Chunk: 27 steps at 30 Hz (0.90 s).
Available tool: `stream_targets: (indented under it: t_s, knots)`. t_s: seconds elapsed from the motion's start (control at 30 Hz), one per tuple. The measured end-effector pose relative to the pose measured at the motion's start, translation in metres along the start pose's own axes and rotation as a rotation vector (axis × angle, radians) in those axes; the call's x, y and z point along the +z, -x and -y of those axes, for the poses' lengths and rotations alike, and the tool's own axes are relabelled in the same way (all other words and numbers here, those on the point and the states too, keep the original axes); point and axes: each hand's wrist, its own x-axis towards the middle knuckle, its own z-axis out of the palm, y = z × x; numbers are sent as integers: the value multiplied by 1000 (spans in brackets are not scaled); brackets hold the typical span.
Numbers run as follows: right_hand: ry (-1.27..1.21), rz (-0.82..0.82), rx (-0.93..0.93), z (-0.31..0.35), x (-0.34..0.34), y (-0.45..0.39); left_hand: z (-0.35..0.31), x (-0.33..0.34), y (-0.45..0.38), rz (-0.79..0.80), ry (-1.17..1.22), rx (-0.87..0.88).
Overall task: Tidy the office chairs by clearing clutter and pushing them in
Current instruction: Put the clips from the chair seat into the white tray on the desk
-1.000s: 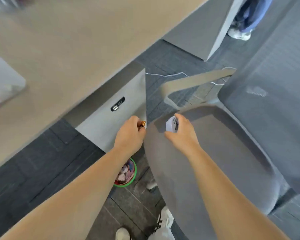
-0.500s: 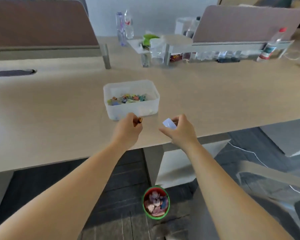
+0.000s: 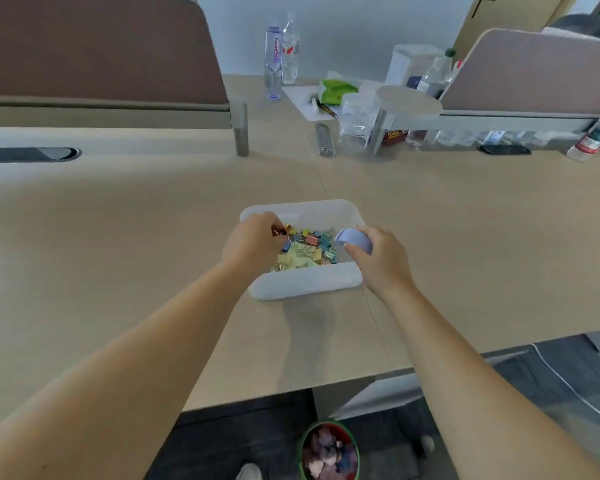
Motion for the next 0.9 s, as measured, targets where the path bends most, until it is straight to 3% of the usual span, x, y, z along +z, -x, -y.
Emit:
stream_targets:
  t_s: [0.3,0.57,0.73,0.9]
  knots:
    - [167,184,184,16,51,-81,13,0,-86,196,-62,36]
    - [344,218,147,22,73,-99,23,-7,-95,196,-16,72]
    - [241,187,-10,46,65,-91,26,-20,-75,169,40,-1]
    - [179,241,-231,93,71,-68,52,-57,-29,-29,94,-107]
